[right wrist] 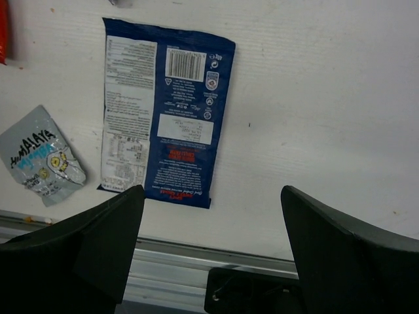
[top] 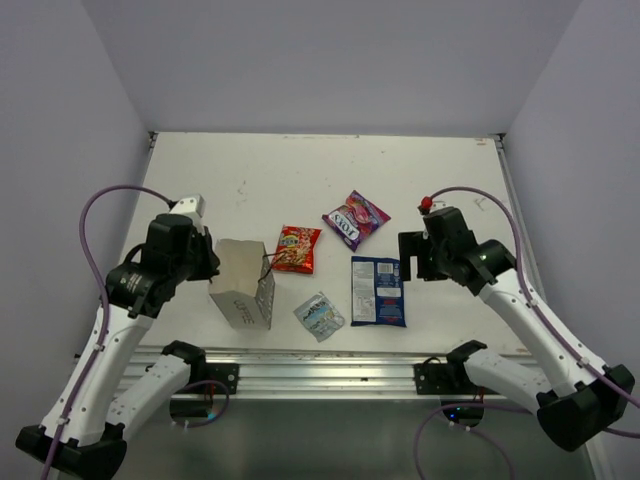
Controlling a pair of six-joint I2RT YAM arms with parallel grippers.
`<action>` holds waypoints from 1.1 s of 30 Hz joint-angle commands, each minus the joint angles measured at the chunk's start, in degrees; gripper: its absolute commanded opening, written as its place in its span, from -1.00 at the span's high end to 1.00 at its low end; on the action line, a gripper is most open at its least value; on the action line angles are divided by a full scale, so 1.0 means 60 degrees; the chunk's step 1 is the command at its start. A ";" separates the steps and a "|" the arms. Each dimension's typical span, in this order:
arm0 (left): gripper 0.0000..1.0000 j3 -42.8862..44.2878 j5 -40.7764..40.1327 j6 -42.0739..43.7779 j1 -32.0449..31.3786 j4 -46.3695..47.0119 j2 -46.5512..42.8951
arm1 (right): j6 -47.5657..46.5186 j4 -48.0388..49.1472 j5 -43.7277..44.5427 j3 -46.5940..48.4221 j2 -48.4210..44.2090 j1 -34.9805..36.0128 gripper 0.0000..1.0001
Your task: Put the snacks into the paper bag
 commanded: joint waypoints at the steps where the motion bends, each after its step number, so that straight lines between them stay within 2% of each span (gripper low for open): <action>1: 1.00 -0.0120 0.0082 0.0148 0.0004 0.0414 0.0027 | 0.0247 0.0835 0.0265 -0.0664 0.0256 0.0026 -0.81; 7: 1.00 -0.0120 0.0053 0.0207 0.0004 0.0429 0.0071 | 0.0569 0.1671 0.0456 -0.0900 0.1763 0.0026 -0.87; 15: 1.00 -0.0047 0.0053 0.0134 0.0004 0.0414 0.0100 | 0.0584 0.3458 -0.0744 -0.1442 0.4091 0.0026 -0.86; 21: 1.00 -0.0032 -0.0035 0.0031 0.0004 0.0312 -0.0046 | 0.0555 0.4074 -0.1258 -0.1720 0.4841 0.0026 -0.81; 26: 1.00 -0.0018 -0.0079 -0.0027 0.0004 0.0268 -0.0076 | 0.0482 0.4309 -0.1302 -0.1867 0.5369 0.0040 -0.40; 29: 1.00 0.0026 -0.0093 -0.0057 0.0004 0.0268 -0.0076 | 0.0394 0.4338 -0.1229 -0.1969 0.5545 0.0040 0.08; 30: 1.00 0.0041 -0.0093 -0.0071 0.0004 0.0282 -0.0076 | 0.0379 0.4353 -0.1185 -0.1999 0.5574 0.0040 0.46; 32: 1.00 0.0056 -0.0108 -0.0101 0.0004 0.0253 -0.0090 | 0.0365 0.4353 -0.1170 -0.2072 0.5589 0.0040 0.75; 33: 1.00 0.0056 -0.0108 -0.0130 0.0004 0.0238 -0.0105 | 0.0365 0.4338 -0.1141 -0.2072 0.5589 0.0040 1.00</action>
